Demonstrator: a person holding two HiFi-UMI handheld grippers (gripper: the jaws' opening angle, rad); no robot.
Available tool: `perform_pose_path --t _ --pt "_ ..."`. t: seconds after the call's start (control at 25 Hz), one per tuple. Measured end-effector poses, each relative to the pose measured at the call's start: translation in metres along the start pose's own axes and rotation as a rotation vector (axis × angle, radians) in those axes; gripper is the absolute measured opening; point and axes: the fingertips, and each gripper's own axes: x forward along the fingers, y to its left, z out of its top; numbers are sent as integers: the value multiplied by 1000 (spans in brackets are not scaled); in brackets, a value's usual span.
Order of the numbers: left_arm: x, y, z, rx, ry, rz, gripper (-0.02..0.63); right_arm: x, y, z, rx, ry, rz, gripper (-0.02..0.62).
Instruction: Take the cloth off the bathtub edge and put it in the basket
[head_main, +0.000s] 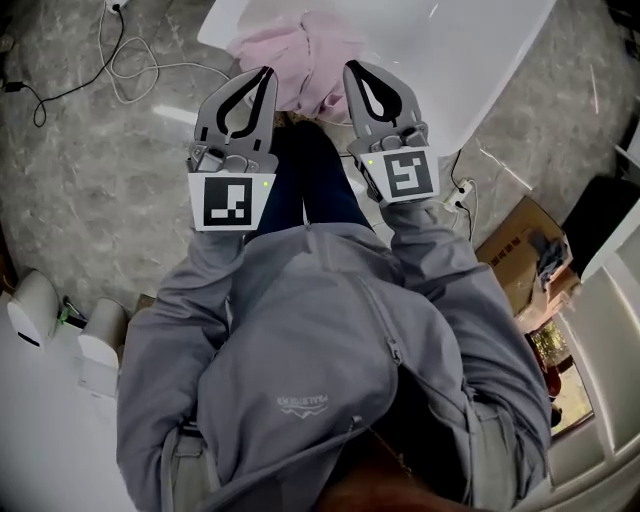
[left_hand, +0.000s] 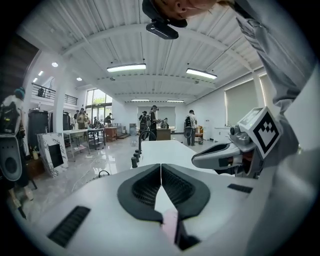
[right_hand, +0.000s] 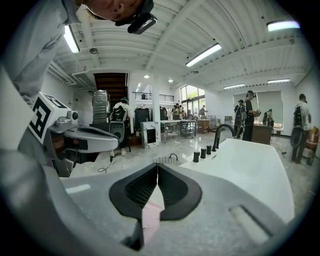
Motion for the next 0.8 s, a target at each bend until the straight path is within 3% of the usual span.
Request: perform_pose_path --t 0.48,0.8 --pt "35 -4 -69 14 27 -35 6 23 -10 -73 1 90 9 5" --pt "48 -8 -104 17 65 -47 6 26 -17 -100 18 123 3 5"
